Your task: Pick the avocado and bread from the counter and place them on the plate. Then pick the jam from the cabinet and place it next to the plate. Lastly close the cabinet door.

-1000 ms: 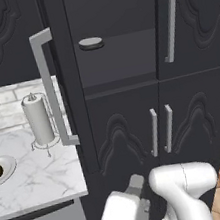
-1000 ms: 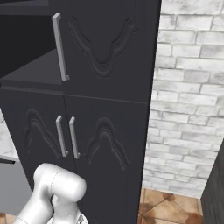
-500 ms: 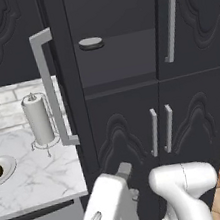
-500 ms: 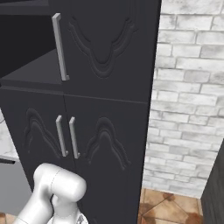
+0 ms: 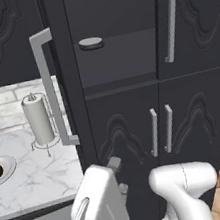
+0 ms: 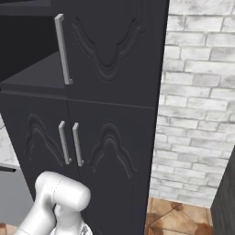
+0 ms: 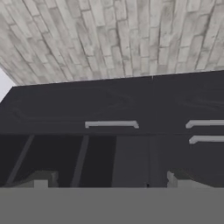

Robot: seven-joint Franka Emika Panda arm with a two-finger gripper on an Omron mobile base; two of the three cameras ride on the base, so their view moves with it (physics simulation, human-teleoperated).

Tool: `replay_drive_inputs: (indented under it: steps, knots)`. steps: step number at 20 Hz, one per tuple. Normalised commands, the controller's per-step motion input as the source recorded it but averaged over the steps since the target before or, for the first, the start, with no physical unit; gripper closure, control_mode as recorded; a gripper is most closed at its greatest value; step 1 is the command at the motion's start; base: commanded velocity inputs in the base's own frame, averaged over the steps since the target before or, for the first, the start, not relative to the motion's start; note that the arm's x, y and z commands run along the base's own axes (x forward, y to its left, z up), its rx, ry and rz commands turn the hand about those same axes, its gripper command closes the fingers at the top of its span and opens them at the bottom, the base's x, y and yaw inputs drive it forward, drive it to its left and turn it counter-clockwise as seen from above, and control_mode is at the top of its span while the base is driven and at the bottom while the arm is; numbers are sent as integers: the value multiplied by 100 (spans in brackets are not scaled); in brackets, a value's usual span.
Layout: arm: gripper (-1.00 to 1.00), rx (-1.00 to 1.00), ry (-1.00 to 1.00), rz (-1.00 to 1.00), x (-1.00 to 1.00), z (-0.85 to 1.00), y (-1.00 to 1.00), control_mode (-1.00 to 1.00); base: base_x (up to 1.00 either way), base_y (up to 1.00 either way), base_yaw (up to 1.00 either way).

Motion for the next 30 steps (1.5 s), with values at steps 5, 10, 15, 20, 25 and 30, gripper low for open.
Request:
replay_drive_inputs:
  steps: [5,10,15,20,25,30]
  knots:
    - [-100,0,-6,0,21,-20,10,-100,0,0,0]
    - [-100,0,-4,0,19,-31,30,-100,0,0,0]
    - [-100,0,-3,0,23,-28,24,-100,0,0,0]
    - [-100,0,-3,0,37,-17,12,-100,0,0,0]
    - [-100,0,-4,0,32,-21,22,-100,0,0,0]
    - [-100,-1,-5,0,25,-36,44,-100,0,0,0]
